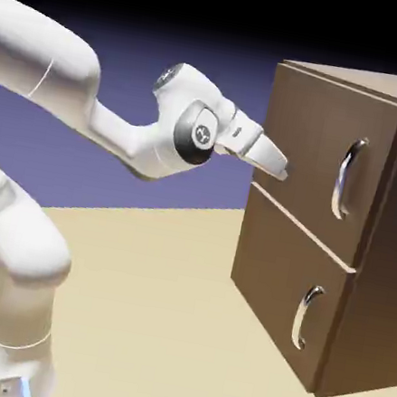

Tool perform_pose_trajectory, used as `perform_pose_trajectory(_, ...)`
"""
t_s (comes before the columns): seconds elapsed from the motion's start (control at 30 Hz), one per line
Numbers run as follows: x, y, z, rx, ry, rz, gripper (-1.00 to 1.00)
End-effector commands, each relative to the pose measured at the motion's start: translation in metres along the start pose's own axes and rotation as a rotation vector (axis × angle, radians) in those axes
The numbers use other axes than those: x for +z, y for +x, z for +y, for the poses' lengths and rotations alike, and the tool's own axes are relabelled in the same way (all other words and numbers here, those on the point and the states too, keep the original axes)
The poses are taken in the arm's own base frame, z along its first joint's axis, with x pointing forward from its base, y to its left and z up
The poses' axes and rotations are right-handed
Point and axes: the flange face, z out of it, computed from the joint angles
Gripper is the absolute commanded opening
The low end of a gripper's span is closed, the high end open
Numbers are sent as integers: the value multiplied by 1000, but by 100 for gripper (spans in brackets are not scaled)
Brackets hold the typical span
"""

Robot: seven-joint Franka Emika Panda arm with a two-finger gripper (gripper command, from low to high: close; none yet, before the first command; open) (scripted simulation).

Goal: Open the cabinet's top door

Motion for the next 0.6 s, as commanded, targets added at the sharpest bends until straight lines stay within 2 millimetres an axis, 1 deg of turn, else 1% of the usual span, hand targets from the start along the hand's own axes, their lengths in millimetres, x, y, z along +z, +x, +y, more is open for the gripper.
perform_pose_trajectory(0.0,-2,1,0,-1,6,10,100)
perform_pose_trajectory(0.27,-12,11,4,0,58,91,100)
perform_pose_trajectory(0.57,-13,24,19,17,125,187,100)
